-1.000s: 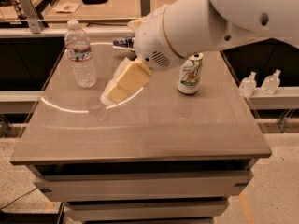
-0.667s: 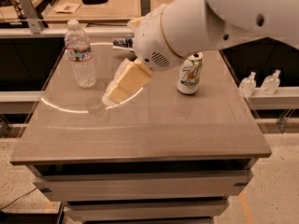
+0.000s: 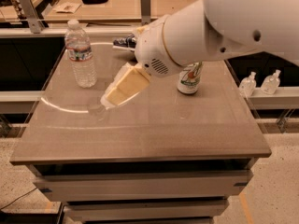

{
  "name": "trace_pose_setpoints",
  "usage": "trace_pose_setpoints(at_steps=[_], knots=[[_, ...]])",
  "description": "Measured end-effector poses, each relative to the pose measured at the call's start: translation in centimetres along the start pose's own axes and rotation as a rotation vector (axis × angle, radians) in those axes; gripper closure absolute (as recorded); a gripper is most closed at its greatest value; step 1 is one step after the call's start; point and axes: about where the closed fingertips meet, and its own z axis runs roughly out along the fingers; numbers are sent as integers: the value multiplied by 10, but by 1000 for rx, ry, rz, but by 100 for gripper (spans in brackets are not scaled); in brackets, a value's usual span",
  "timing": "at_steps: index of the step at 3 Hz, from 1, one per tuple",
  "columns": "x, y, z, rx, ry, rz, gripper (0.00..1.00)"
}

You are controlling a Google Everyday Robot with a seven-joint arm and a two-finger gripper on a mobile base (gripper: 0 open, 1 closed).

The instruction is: Knock water bottle over

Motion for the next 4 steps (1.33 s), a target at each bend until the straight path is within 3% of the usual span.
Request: trace_pose_setpoints(at_steps=[1, 2, 4], knots=[[14, -13, 23, 30, -41, 66, 0], [21, -26, 45, 40, -56, 85, 0], [25, -39, 97, 33, -3, 107, 0]])
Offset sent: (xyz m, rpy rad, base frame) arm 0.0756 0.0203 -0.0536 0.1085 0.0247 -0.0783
